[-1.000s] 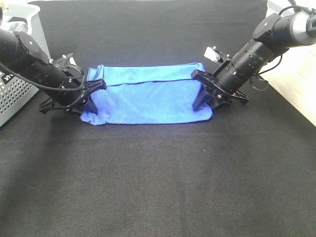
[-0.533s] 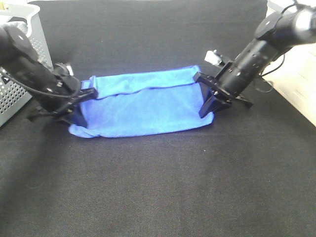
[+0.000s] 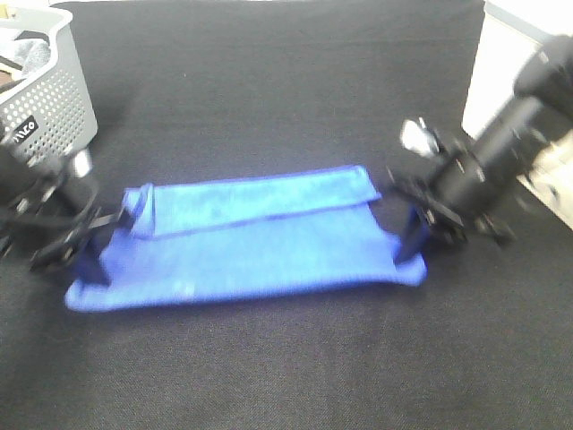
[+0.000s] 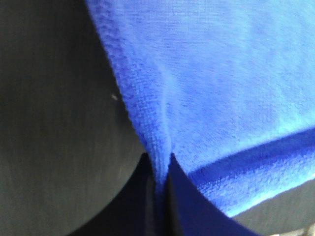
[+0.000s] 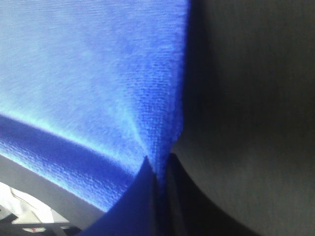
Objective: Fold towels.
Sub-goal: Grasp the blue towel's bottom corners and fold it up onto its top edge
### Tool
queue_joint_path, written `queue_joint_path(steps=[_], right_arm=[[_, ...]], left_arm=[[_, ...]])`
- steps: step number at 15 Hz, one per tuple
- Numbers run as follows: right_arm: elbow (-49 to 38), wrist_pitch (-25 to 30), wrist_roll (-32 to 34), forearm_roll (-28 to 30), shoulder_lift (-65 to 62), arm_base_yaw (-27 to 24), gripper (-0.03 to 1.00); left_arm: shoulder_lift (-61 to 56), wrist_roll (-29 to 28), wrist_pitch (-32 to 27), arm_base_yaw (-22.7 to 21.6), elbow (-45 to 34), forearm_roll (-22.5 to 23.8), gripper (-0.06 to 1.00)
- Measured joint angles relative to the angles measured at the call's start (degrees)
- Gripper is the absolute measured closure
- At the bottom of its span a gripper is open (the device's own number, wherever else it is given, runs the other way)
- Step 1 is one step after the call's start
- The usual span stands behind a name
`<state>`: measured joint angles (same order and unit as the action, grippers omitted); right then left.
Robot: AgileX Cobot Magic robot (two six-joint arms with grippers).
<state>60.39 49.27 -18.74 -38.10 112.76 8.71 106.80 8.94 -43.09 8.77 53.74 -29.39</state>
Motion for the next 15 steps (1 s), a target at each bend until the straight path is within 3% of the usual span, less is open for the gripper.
queue_joint_path(steps=[3,6,10,15], right_arm=[[-5.10,-2.75,-2.29,-1.49,-1.32,0.00,0.97],[-3.61,-3.72,-3.78,-1.95,-1.38,0.00,0.97],[7.56,-4.76,-4.18,-2.18,0.74,0.00,0.97],[21.72,-3.21,-4.13,-2.06,9.45,0.00,0.97]], left_arm=[[-3.72,0.00,5.56,0.00,-7.39,-1.49,0.94],[-4.24,0.00,8.71,0.00,-6.99,-3.72,0.94],[-4.13,-1.55,13.87,0.00,0.57,-4.64,0.94],[5.10,-1.72,14.50,0.00,11.69,-4.01,0.94]])
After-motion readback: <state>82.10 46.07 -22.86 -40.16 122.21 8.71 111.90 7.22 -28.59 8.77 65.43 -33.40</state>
